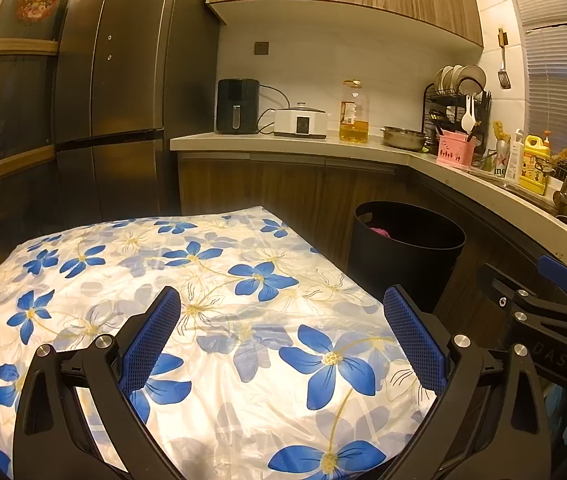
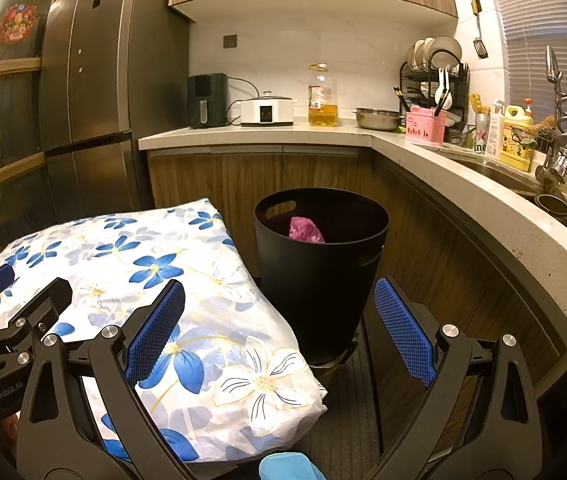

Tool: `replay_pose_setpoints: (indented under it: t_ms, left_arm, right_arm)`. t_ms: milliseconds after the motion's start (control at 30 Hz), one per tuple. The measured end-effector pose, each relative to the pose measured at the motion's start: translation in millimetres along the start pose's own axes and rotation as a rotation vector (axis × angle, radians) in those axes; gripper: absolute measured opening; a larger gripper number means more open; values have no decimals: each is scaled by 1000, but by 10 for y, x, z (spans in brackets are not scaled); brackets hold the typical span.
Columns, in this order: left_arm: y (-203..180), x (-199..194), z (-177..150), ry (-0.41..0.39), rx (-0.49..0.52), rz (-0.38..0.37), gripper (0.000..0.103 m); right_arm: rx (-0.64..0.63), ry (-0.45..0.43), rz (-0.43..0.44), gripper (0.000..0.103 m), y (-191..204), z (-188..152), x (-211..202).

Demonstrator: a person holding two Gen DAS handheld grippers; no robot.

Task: Collect trash

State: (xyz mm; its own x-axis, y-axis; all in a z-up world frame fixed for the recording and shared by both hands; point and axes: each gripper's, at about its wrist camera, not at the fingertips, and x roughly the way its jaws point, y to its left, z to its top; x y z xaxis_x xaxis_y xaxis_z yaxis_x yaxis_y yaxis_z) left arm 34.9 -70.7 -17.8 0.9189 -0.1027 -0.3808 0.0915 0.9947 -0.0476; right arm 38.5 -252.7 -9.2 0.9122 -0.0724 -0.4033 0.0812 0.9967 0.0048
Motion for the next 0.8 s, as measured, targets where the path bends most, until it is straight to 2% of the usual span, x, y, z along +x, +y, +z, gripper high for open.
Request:
replay_pose_setpoints:
  t_ms: [133,300,667,800]
  left_arm:
    - [8,-5,-8,-4,10,-1,94]
    - [0,9,-11,1,23,-6,79]
    - [-52,-5,-34,-5,48,-16,78]
    - [-52,-3,-41,-1,49,-19,84]
  right_arm:
    - [1,1,1,95,1,-9,-3]
    - [5,2,-3,95,-3,-25,-6]
    - [5,3,-4,95,-4,-26,-4]
    - [5,2,-4,95,-6,-27,-6]
